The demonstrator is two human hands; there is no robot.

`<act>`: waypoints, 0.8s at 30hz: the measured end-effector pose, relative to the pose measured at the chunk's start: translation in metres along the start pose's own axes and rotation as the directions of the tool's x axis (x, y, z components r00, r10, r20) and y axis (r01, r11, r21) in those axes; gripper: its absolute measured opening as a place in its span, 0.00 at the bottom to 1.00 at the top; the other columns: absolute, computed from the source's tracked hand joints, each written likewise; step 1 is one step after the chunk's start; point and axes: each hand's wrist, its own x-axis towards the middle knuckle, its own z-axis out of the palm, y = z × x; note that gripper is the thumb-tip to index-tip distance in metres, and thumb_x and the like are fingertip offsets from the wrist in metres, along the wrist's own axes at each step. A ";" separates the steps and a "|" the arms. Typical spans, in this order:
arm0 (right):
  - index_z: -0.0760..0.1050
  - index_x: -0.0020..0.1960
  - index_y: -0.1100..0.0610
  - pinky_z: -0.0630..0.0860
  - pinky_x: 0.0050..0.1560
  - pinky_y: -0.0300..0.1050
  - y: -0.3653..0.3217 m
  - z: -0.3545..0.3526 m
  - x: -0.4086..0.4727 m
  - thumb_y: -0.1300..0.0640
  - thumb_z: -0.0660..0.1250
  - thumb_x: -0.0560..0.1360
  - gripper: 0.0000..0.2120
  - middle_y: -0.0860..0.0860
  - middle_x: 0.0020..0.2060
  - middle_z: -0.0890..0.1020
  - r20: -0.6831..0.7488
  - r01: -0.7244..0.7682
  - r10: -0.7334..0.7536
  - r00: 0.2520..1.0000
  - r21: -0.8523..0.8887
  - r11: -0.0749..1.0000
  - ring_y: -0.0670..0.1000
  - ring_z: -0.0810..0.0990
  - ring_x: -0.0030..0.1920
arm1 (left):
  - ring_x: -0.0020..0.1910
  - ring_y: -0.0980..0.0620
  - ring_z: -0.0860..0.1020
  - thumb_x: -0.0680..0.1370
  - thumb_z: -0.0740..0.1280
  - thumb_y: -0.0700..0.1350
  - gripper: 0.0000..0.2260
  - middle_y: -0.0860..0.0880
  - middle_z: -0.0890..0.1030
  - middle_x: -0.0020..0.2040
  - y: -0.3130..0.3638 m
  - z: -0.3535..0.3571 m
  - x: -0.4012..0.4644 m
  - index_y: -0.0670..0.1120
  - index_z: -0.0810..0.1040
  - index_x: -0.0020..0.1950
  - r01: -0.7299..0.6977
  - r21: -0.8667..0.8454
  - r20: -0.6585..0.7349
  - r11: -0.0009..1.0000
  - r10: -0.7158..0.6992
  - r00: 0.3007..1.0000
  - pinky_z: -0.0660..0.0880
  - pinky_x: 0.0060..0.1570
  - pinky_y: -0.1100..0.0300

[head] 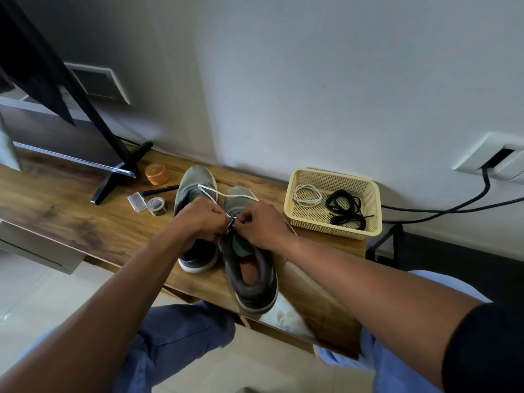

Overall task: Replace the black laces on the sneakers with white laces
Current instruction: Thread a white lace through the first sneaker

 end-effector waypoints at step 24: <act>0.84 0.39 0.55 0.78 0.42 0.51 -0.002 0.002 0.005 0.53 0.71 0.75 0.09 0.53 0.38 0.85 -0.097 0.032 -0.036 0.995 -0.036 0.999 0.58 0.83 0.44 | 0.35 0.50 0.87 0.73 0.73 0.34 0.08 0.45 0.87 0.36 -0.008 0.003 0.010 0.47 0.87 0.41 -0.060 0.099 -0.076 0.993 0.067 0.995 0.85 0.40 0.56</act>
